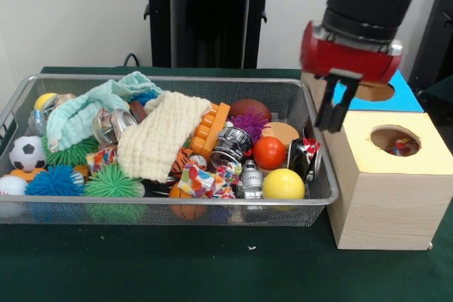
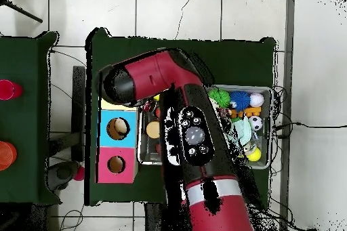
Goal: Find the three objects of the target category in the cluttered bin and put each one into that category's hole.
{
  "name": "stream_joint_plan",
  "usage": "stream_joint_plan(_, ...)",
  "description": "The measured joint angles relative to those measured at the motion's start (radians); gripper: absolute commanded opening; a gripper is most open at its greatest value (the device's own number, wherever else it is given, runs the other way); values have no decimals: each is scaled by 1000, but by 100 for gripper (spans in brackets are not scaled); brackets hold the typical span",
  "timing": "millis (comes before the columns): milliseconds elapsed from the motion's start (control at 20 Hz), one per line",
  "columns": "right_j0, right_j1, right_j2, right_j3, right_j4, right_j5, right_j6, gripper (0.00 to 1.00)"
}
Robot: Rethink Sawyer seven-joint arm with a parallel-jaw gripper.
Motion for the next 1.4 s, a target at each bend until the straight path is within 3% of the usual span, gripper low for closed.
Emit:
stream_joint_plan(550,-130,45,42,0,-57,-52,-109,0)
stream_joint_plan(600,-147,49,48,0,-64,-52,-130,100)
stream_joint_plan(1400,-176,51,93,0,-118,-56,-218,100)
